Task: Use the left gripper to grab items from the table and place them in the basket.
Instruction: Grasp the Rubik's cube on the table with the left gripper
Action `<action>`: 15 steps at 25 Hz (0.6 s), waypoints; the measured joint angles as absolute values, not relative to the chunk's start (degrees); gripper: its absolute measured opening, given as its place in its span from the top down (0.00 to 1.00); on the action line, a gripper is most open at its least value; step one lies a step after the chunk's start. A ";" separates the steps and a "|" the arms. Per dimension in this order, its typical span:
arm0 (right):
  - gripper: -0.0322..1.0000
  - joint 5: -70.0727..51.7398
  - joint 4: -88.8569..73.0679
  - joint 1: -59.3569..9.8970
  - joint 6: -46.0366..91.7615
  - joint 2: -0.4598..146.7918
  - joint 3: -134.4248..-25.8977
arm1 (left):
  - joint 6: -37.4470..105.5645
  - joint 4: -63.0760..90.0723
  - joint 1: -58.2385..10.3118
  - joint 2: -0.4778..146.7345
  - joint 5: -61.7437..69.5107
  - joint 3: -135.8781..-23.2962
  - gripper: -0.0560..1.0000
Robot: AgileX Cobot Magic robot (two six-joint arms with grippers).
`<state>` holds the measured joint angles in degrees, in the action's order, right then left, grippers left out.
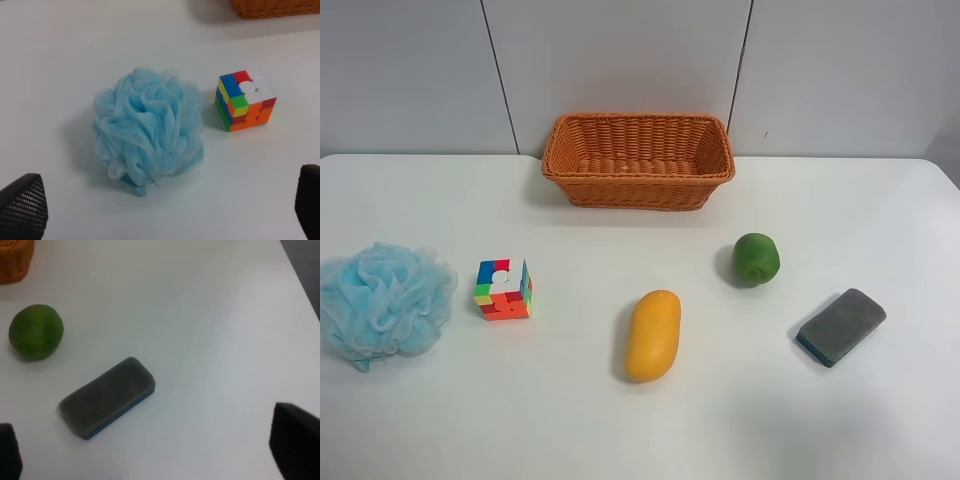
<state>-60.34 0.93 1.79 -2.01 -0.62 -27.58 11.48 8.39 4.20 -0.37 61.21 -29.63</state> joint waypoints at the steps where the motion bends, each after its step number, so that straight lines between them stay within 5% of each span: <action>1: 0.01 -60.34 0.93 1.79 -2.01 -0.62 -27.58 | 11.48 8.39 4.20 -0.37 61.21 -29.63 0.01; 15: 0.01 -60.34 0.93 1.79 -2.01 -0.62 -27.58 | 11.48 8.39 4.20 -0.37 61.21 -29.63 0.01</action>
